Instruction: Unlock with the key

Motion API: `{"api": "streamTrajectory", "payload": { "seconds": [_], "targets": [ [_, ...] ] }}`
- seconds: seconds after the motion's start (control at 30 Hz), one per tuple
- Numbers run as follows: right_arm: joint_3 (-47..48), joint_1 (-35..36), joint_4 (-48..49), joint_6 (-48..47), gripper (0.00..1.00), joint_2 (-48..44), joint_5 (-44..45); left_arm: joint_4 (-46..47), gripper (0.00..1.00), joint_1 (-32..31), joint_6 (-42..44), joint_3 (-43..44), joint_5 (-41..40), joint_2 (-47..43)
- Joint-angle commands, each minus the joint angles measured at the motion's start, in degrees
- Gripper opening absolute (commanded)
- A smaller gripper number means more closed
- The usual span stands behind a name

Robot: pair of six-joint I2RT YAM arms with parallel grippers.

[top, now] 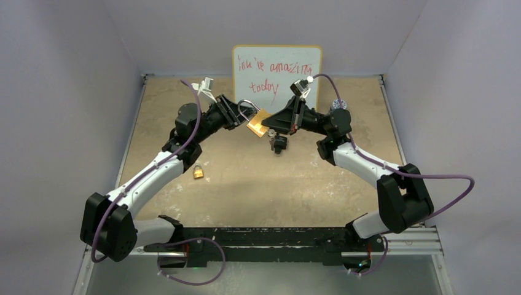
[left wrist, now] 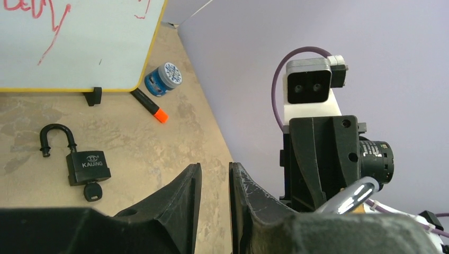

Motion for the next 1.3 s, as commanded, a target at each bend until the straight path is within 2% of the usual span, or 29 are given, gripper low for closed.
{"api": "streamTrajectory", "payload": {
  "seconds": [0.0,0.13,0.3,0.7,0.9,0.93,1.1,1.27],
  "targets": [
    [2.1,0.2,1.8,-1.1,0.00,-1.7,-0.1,-4.1,0.27,0.1,0.3,4.0,-3.3,-0.2],
    [3.3,0.9,-7.2,-8.9,0.00,-2.5,-0.9,-6.7,0.26,0.1,-0.4,4.6,-4.4,0.0],
    [5.7,3.5,-23.6,-21.5,0.00,-3.5,-0.9,-8.1,0.26,0.1,-1.3,6.7,-4.9,1.1],
    [5.4,5.7,-19.5,-19.3,0.00,-1.0,-3.4,-10.2,0.26,0.1,-1.7,10.0,-5.6,5.7],
    [3.8,4.8,-28.8,-24.2,0.00,-3.0,-0.1,-20.9,0.27,0.1,1.3,6.1,-15.1,3.7],
    [3.3,4.5,-30.2,-25.0,0.00,-3.4,0.8,-23.2,0.28,0.2,1.7,4.7,-16.8,3.2],
    [-0.6,1.5,-36.9,-27.6,0.00,-4.5,6.1,-34.9,0.48,0.2,2.0,-1.2,-24.4,0.6],
    [-4.8,-4.0,-44.4,-30.4,0.00,-5.4,10.3,-43.9,0.57,0.2,2.2,-4.7,-30.1,-3.7]
  ]
}}
